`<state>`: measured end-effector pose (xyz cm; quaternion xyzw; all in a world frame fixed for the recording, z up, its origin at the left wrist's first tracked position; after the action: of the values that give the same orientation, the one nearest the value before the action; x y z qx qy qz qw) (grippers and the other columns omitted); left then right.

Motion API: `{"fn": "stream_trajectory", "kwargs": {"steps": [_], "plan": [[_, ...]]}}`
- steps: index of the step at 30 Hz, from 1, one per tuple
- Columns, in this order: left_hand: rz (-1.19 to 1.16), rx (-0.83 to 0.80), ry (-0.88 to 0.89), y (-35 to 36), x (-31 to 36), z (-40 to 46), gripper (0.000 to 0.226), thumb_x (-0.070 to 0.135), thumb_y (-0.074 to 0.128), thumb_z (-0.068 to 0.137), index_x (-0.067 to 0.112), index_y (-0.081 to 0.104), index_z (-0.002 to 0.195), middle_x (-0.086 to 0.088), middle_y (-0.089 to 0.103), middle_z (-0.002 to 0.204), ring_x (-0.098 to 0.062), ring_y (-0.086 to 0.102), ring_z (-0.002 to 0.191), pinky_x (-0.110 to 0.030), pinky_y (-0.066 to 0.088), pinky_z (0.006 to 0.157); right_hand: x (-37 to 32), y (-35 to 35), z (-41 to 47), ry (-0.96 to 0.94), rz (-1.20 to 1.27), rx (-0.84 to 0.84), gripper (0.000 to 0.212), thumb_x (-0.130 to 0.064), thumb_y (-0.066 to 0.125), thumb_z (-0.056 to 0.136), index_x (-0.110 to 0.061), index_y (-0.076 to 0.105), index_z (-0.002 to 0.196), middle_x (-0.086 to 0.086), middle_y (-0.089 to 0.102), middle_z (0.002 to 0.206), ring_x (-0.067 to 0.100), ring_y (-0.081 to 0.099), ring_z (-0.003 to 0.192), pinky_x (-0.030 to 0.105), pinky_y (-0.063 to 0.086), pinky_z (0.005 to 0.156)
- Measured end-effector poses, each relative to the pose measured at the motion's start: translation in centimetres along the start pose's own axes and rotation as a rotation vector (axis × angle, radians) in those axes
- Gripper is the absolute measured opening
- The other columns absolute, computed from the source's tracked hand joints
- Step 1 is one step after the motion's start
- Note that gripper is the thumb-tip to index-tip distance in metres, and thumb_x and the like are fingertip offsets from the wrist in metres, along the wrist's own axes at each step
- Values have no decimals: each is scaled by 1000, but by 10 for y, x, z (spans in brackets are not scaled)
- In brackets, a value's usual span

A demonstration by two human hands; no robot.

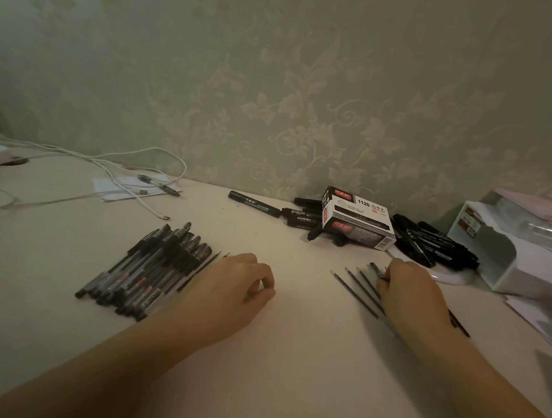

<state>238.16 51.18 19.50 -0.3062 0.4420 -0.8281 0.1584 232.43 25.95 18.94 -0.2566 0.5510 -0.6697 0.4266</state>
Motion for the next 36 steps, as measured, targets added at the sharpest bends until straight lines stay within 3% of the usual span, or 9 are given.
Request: {"fn": "stream_trajectory", "kwargs": {"steps": [3, 6, 10, 15, 17, 21, 24, 30, 36], "plan": [[-28, 13, -7, -2, 0, 0, 12, 35, 55, 93, 30, 66, 94, 12, 55, 83, -1, 48, 67, -17, 41, 64, -6, -16, 1, -32, 52, 69, 18, -21, 54, 99, -5, 64, 101, 9, 64, 93, 22, 59, 79, 31, 46, 65], [-106, 45, -44, -2, 1, 0, 13, 34, 57, 91, 28, 68, 92, 11, 57, 77, -3, 51, 65, -15, 44, 63, -20, -51, 2, -85, 333, 189, 15, -24, 60, 96, -11, 67, 96, 2, 67, 88, 14, 59, 73, 25, 42, 60], [-512, 46, -201, 7, -7, -1, 14, 36, 60, 91, 27, 68, 86, 2, 65, 72, -7, 57, 57, -21, 50, 58, -65, -30, -12, -106, 967, -123, 12, -26, 66, 92, -20, 72, 84, -10, 68, 71, -2, 56, 54, 9, 39, 50], [-910, -66, -277, 28, 2, -1, 21, 31, 60, 92, 19, 61, 108, -6, 70, 88, -23, 71, 76, -36, 60, 70, -101, 27, -42, -4, 1361, -366, 10, -20, 66, 93, -13, 70, 99, 1, 71, 73, 14, 63, 67, 31, 54, 70], [-868, -89, -270, 30, 3, -2, 18, 26, 60, 92, 23, 59, 110, -3, 69, 87, -21, 71, 72, -29, 58, 65, -106, 39, -48, 33, 1450, -396, 18, -20, 67, 92, -10, 62, 106, 7, 73, 76, 21, 67, 71, 40, 56, 75], [-641, -76, -210, 22, 0, -2, 17, 19, 53, 96, 27, 58, 110, 4, 63, 86, -9, 62, 59, -21, 48, 55, -113, 35, -52, -49, 1506, -405, 20, -19, 65, 93, -13, 58, 110, 11, 75, 83, 19, 71, 71, 26, 58, 67], [-355, -34, -126, 11, 2, -1, 18, 23, 52, 96, 32, 57, 110, 14, 58, 90, 3, 56, 67, -11, 42, 57, -106, 23, -48, -111, 1400, -281, 8, -17, 62, 96, -11, 67, 98, 7, 73, 77, 11, 67, 68, 17, 52, 63], [-313, -27, -49, 9, 8, 1, 14, 33, 49, 97, 25, 59, 92, 14, 53, 61, -1, 47, 56, -16, 30, 51, -115, 23, -54, -214, 1400, -354, 7, -13, 66, 92, -10, 71, 95, 5, 72, 75, 9, 63, 66, 17, 51, 65], [26, -31, -32, 4, 8, 3, 21, 51, 34, 96, 35, 46, 88, 9, 51, 61, -6, 48, 58, -26, 26, 46, -115, 25, -52, -216, 1435, -361, 8, -12, 64, 93, -10, 71, 90, 3, 70, 72, 9, 60, 64, 17, 49, 62]]}}
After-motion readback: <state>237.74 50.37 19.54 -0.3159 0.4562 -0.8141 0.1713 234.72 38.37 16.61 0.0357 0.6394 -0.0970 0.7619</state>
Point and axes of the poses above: each hand's wrist, its own z-axis towards the middle knuckle, its own y-axis out of the palm, x = y × z, the point moved 10 cm from there along z, towards the middle knuckle
